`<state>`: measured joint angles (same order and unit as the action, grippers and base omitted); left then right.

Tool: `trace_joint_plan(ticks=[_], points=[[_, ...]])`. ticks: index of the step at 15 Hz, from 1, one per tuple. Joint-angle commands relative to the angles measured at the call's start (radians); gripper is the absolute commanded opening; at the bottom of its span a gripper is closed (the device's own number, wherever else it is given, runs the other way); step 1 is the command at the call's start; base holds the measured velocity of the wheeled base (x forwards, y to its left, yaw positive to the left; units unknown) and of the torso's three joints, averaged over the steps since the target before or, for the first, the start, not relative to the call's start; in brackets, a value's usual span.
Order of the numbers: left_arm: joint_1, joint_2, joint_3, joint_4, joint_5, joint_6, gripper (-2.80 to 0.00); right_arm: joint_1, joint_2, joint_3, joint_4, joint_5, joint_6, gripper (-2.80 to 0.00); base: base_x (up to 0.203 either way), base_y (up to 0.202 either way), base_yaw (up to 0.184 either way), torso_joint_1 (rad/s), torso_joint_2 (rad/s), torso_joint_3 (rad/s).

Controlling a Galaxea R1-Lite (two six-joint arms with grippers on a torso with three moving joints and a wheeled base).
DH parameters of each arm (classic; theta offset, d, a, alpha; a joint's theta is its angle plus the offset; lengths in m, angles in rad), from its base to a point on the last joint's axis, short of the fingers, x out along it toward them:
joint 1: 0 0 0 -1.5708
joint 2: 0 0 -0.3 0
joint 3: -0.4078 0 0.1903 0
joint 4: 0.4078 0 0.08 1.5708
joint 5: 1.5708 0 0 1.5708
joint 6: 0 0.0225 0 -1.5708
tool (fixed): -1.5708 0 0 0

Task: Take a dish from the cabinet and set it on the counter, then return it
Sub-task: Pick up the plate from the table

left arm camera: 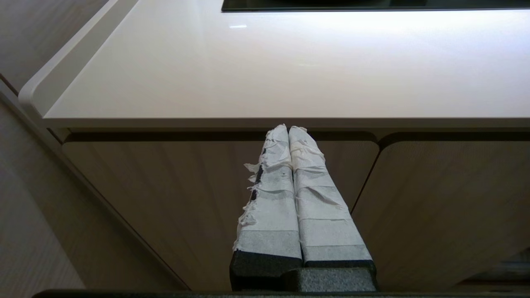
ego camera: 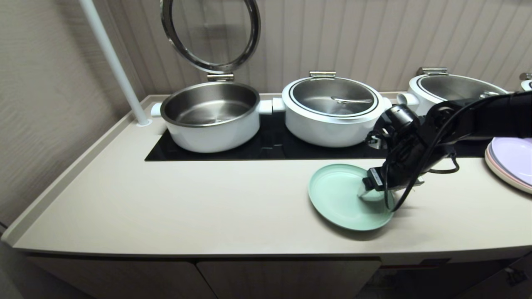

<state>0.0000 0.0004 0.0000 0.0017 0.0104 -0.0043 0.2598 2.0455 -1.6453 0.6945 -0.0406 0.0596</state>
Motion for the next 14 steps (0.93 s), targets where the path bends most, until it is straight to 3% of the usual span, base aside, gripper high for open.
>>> trace_joint_plan(ticks=[1,2,3,4,14], points=[[0.0,0.0,0.0,0.0,0.0,0.0,-2.8,0.0,0.001,-0.002,0.002,-0.001,0.0,0.0,0.0,0.0,0.0,0.0,0.0,0.0],[0.0,0.0,0.0,0.0,0.0,0.0,-2.8,0.0,0.001,-0.002,0.002,-0.001,0.0,0.0,0.0,0.0,0.0,0.0,0.0,0.0],[0.0,0.0,0.0,0.0,0.0,0.0,-2.8,-0.001,0.001,-0.002,0.0,-0.001,0.0,-1.29,0.0,0.0,0.0,0.0,0.0,0.0],[0.0,0.0,0.0,0.0,0.0,0.0,-2.8,-0.001,0.001,-0.002,0.002,-0.001,0.0,-2.8,0.0,0.0,0.0,0.0,0.0,0.0],[0.0,0.0,0.0,0.0,0.0,0.0,-2.8,-0.001,0.002,-0.021,0.002,-0.002,0.043,-2.8,0.0,0.0,0.0,0.0,0.0,0.0]])
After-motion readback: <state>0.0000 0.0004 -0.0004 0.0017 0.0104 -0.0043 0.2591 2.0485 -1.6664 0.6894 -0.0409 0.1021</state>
